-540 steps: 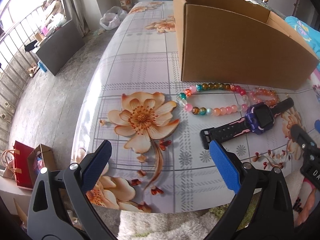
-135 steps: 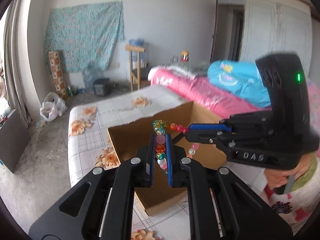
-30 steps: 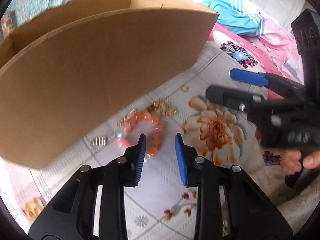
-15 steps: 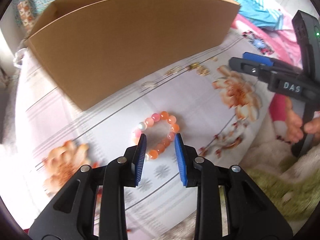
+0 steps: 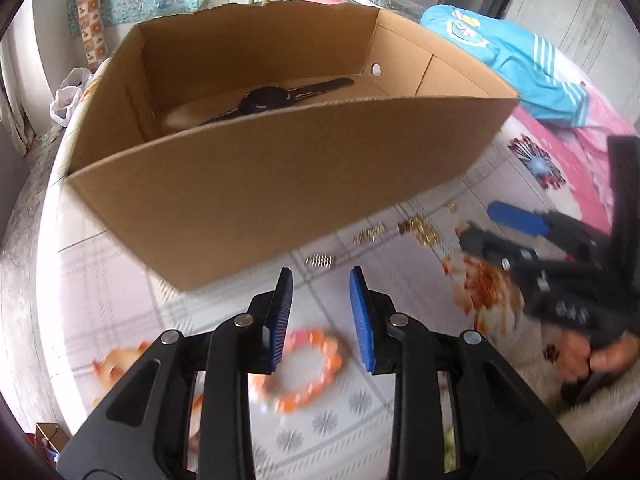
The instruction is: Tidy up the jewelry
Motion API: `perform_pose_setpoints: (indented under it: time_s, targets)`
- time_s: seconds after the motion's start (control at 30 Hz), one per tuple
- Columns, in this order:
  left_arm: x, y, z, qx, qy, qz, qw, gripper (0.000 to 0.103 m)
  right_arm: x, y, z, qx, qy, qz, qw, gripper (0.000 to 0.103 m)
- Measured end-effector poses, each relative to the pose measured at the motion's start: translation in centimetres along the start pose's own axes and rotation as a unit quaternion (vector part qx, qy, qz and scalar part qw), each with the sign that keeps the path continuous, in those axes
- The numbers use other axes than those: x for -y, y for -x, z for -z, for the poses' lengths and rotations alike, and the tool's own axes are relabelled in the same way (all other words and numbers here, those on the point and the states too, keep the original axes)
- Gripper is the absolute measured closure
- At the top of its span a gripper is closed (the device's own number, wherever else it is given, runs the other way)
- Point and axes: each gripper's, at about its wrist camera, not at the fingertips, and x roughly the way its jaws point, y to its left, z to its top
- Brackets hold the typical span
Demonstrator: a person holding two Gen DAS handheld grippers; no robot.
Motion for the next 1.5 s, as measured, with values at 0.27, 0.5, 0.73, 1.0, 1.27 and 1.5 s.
perform_pose_setpoints:
  time_s: [0.27,0.5,0.73,1.0,1.27,1.5]
  targets:
    - [1.6,-1.8,-0.3,0.0,-0.038,-0.033,0.9987,0.075,0.1,-0.4,-0.2,-0.003,-0.004,0.004,1.0,0.042]
    - [2.2,-2.6,-0.2,-0.004,-0.059,-0.057,0.9966,0.08,0.0,-0.3,-0.2,0.001,-0.004,0.007,1.0,0.042]
    - [3.0,-2.8,-0.1,0.01,-0.076,-0.055,0.9955,0.089,0.0,-0.1,-0.1,0.003,-0.006,0.008,1.0,0.042]
    - [3.0,-2.6,0.5,0.01,-0.078,-0.05,0.9957,0.089,0.2,0.2,0.0,0.007,-0.004,0.022,1.0,0.046]
    - [3.7,-2.4,1.2,0.011,-0.085,-0.044,0.9954,0.089,0.0,-0.7,-0.6,0.0,0.013,0.04,0.999,0.055]
    - [3.8,-2.5,1.2,0.011,-0.081,-0.04,0.9958,0.089,0.2,-2.0,-1.3,-0.01,0.028,0.052,0.998,0.07]
